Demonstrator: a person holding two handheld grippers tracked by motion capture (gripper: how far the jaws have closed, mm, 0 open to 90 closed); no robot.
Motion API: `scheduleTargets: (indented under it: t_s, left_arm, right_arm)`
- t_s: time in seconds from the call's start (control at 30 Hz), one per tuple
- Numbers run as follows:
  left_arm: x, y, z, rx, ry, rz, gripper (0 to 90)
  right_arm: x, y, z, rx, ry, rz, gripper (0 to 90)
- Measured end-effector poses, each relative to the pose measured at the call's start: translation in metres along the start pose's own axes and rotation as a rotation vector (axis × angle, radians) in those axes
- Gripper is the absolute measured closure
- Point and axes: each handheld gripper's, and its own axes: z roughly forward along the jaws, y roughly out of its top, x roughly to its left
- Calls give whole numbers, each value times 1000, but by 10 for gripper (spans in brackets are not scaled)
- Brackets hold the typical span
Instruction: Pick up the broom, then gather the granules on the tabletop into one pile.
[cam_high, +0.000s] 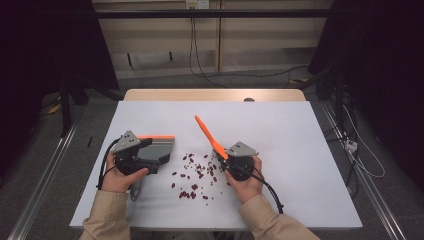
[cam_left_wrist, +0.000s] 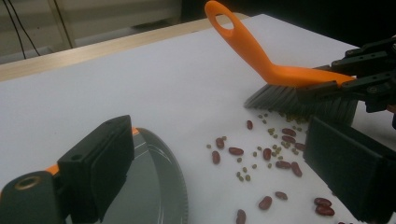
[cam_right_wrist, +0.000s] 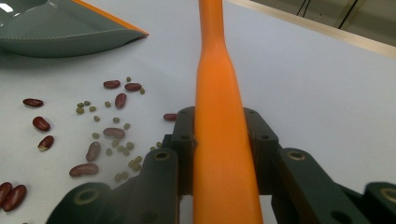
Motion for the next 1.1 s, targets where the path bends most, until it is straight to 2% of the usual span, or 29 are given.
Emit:
scheduleTargets:
  t_s: [0.13, 0.23, 0.33, 0.47, 0.63, 0.97, 1.1]
  left_arm:
    - [0, -3, -2, 7, -11, 12, 74]
    - [2, -6, -3, 4, -17, -3, 67]
    - [3, -9, -5, 9, -26, 1, 62]
    - [4, -10, -6, 9, -20, -11, 60]
    - [3, -11, -7, 17, -22, -1, 60]
    - [4, -12, -7, 20, -24, 4, 61]
    - [4, -12, -9, 17, -22, 1, 61]
  right_arm:
    - [2, 0, 0, -1, 8, -8, 708]
    - [5, 0, 0, -3, 11, -14, 708]
    - [6, 0, 0, -3, 23, -18, 708]
    - [8, 0, -1, -8, 31, -21, 710]
    - [8, 1, -1, -9, 32, -22, 710]
    - [19, 1, -1, -11, 43, -59, 710]
    - [22, 3, 1, -19, 55, -49, 712]
